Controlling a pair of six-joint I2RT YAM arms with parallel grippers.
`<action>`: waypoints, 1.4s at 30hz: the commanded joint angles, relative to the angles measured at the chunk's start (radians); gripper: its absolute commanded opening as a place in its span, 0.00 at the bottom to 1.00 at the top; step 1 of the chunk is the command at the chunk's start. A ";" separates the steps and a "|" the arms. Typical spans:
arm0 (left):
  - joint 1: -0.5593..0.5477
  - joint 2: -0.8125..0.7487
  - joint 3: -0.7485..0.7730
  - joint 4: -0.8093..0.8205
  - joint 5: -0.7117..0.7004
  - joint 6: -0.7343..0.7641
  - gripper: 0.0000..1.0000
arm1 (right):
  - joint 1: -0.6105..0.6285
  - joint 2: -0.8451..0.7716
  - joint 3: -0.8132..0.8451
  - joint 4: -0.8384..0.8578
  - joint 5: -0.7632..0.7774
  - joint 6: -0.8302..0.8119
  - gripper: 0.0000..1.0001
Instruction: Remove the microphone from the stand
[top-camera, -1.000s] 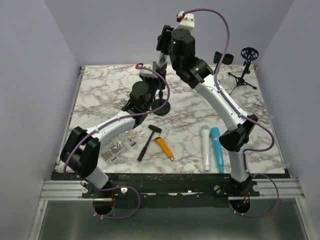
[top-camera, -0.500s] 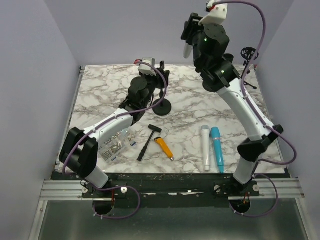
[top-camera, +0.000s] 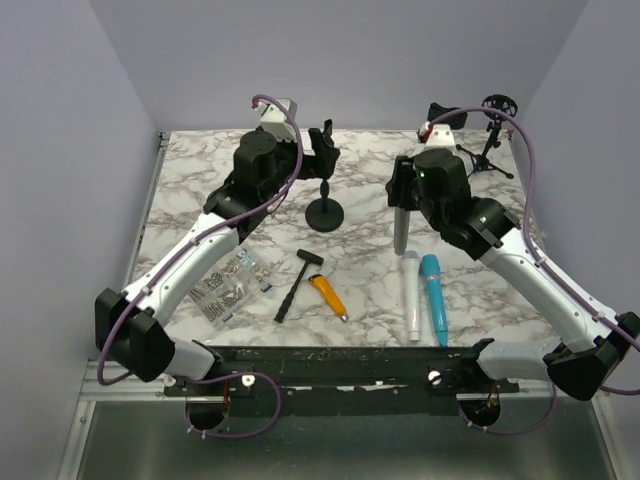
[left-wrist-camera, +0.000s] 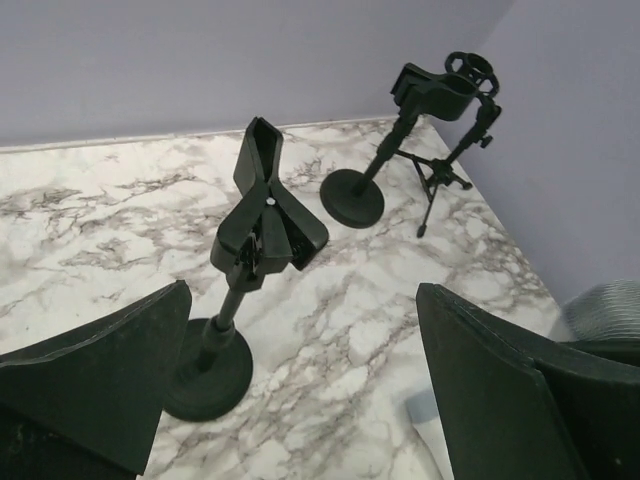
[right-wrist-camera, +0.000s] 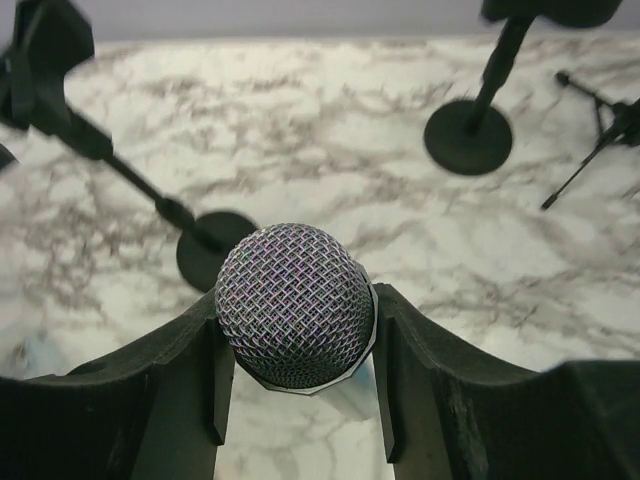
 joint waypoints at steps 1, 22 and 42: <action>0.027 -0.173 -0.006 -0.198 0.101 0.015 0.98 | -0.001 -0.051 -0.072 -0.210 -0.277 0.138 0.01; 0.038 -0.394 -0.111 -0.251 0.107 0.115 0.99 | 0.000 0.192 -0.249 -0.260 -0.501 0.288 0.01; 0.038 -0.368 -0.121 -0.244 0.109 0.095 0.99 | -0.065 0.405 -0.297 -0.026 -0.380 0.343 0.01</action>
